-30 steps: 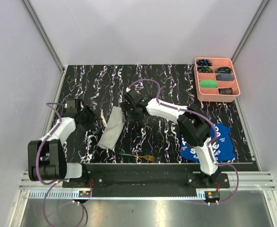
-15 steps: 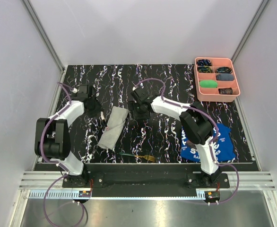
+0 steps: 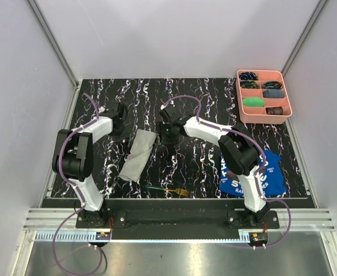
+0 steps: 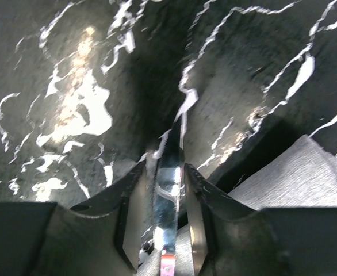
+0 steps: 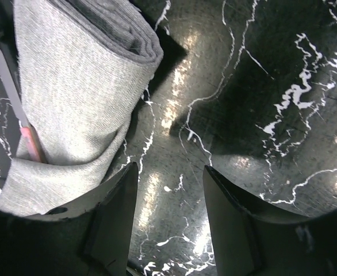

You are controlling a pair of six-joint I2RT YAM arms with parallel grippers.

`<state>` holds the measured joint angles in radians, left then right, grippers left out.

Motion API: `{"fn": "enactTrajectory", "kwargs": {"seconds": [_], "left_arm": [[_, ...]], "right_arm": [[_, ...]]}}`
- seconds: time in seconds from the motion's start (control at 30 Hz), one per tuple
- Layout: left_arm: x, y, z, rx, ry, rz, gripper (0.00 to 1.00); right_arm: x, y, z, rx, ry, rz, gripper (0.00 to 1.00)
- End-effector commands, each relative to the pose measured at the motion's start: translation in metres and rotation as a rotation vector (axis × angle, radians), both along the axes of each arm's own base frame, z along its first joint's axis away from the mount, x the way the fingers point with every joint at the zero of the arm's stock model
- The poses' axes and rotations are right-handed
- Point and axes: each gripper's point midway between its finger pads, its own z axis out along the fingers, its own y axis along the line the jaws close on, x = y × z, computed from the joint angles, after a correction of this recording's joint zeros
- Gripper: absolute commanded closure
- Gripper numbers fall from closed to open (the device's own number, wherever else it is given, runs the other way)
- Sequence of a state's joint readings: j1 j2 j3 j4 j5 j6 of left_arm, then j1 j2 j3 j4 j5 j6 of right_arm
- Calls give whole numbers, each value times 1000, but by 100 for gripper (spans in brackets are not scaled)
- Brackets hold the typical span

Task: Fold the napkin into a case and place the utensils inside
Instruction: Move the knife to the folded napkin.

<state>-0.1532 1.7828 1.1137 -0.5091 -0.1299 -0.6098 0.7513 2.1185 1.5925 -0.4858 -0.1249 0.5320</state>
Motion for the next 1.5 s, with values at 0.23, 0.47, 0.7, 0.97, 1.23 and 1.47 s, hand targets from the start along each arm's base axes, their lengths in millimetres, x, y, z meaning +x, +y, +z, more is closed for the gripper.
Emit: {"fn": "enactTrajectory", "kwargs": {"seconds": [0.23, 0.47, 0.7, 0.97, 1.23, 1.47], "left_arm": [[16, 0, 8, 55, -37, -35, 75], [9, 2, -1, 89, 2, -65, 76], [4, 1, -5, 115, 23, -74, 67], [6, -3, -5, 107, 8, -73, 77], [13, -2, 31, 117, -98, -69, 95], [9, -10, 64, 130, -192, -102, 100]], "right_arm": [[14, 25, 9, 99, 14, -5, 46], [18, 25, 11, 105, 7, -13, 47], [19, 25, 10, 107, 10, -19, 48], [17, 31, 2, 126, 43, -10, 48], [17, 37, -2, 150, 54, 6, 51], [23, 46, -2, 172, 45, 22, 51]]}}
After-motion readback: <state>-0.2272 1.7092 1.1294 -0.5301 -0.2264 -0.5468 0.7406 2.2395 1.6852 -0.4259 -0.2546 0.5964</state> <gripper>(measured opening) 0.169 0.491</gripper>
